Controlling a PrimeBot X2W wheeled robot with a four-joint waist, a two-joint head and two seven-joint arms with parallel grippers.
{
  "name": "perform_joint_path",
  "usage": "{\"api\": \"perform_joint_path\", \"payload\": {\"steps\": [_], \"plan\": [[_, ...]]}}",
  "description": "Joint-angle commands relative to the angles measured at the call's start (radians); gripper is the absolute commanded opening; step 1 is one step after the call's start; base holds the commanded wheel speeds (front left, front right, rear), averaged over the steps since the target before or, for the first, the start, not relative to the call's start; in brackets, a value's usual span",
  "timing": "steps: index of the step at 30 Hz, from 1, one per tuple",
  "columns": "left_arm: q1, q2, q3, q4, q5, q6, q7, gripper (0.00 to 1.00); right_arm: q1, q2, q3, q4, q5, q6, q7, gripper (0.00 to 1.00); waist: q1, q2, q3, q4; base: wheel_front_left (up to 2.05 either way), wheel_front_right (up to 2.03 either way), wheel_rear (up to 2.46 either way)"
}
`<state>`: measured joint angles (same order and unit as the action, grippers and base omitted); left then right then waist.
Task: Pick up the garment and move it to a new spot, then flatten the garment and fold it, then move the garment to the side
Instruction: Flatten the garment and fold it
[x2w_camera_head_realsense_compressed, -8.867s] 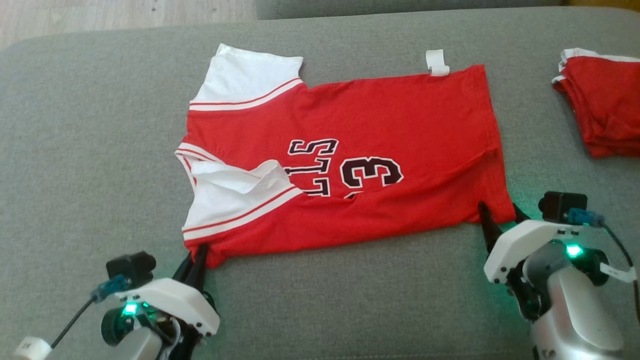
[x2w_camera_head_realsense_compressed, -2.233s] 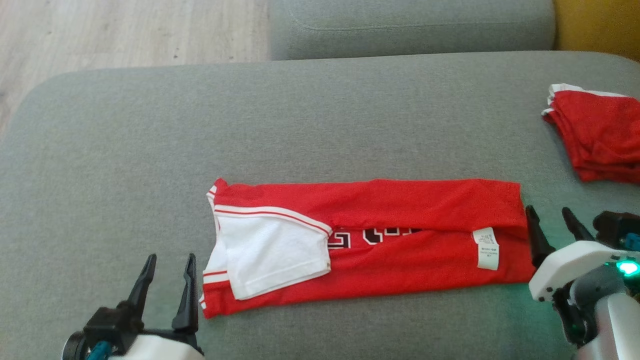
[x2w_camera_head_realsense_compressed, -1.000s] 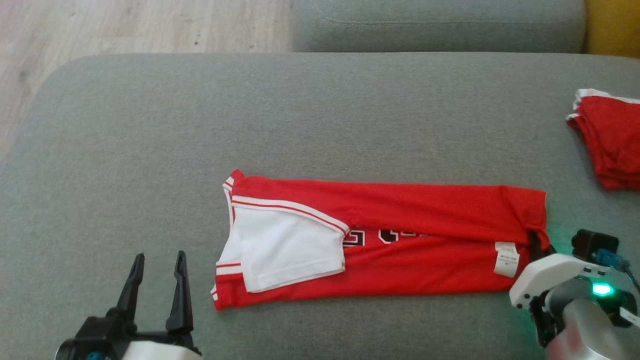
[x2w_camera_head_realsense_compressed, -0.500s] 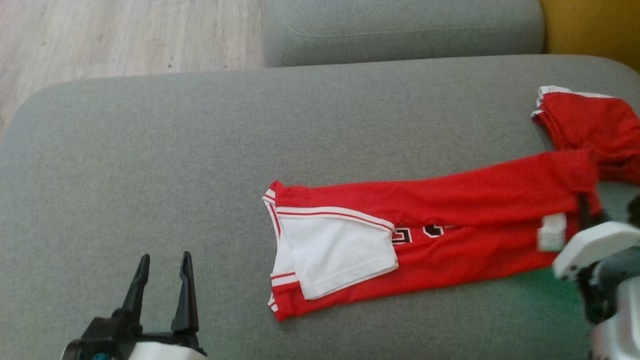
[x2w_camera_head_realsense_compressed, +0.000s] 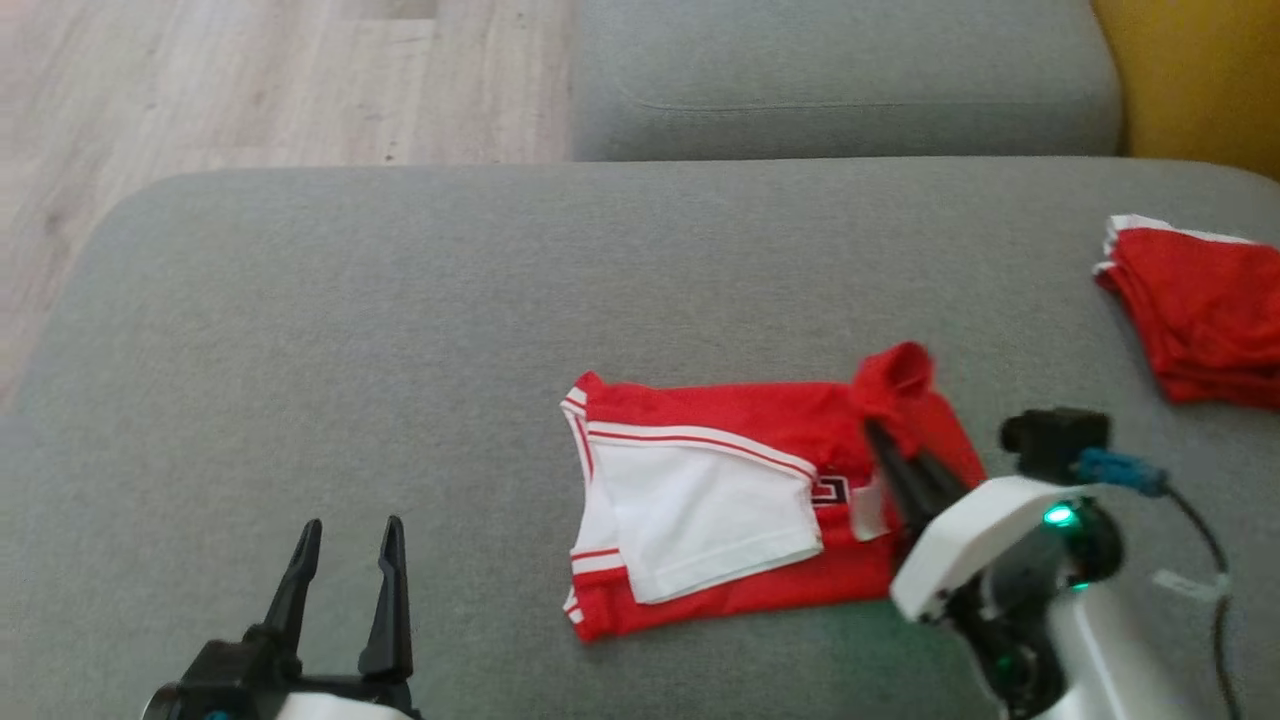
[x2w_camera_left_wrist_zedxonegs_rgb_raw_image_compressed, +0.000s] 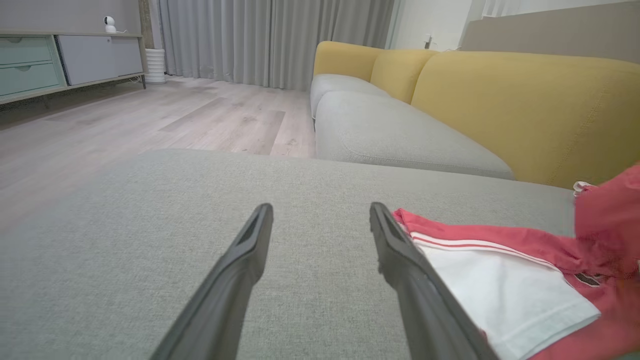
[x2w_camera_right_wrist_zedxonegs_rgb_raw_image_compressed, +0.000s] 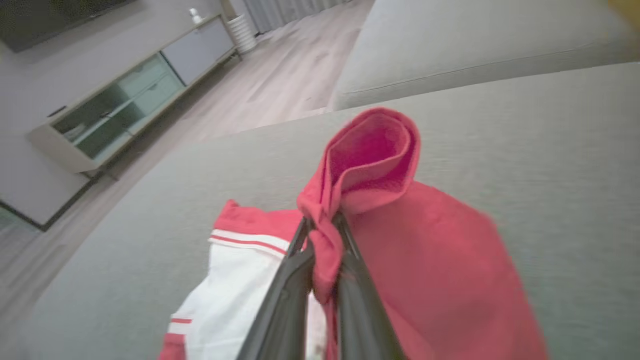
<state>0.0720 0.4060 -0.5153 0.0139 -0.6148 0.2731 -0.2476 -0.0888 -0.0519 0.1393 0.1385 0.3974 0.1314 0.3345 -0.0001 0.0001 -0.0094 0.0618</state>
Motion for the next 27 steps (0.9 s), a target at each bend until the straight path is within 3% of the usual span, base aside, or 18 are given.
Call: {"api": "perform_joint_path", "payload": {"steps": [1,10,18,27], "plan": [[-0.033,0.023,0.037,-0.028,0.006,-0.001,-0.002,1.0,-0.038,0.001,0.057,-0.029,0.035,-0.001,-0.023,0.0,0.0001,-0.0001,-0.001,0.023,0.0,0.0,0.0],[-0.049,0.021,0.017,-0.03,0.01,-0.007,0.011,1.0,-0.135,0.001,0.247,0.125,0.161,-0.001,-0.137,0.0,0.0001,-0.0001,0.014,0.119,0.0,0.0,0.0],[-0.08,0.003,0.0,-0.02,0.016,-0.018,0.012,1.0,-0.26,0.002,0.332,0.315,0.211,-0.001,-0.207,0.0,0.0001,-0.0001,0.039,0.196,0.0,0.0,0.0],[-0.091,-0.008,-0.002,0.002,0.014,-0.026,0.006,1.0,-0.336,0.002,0.446,0.467,0.288,-0.001,-0.247,0.0,0.0001,-0.0001,0.045,0.223,0.0,0.0,0.0]]}}
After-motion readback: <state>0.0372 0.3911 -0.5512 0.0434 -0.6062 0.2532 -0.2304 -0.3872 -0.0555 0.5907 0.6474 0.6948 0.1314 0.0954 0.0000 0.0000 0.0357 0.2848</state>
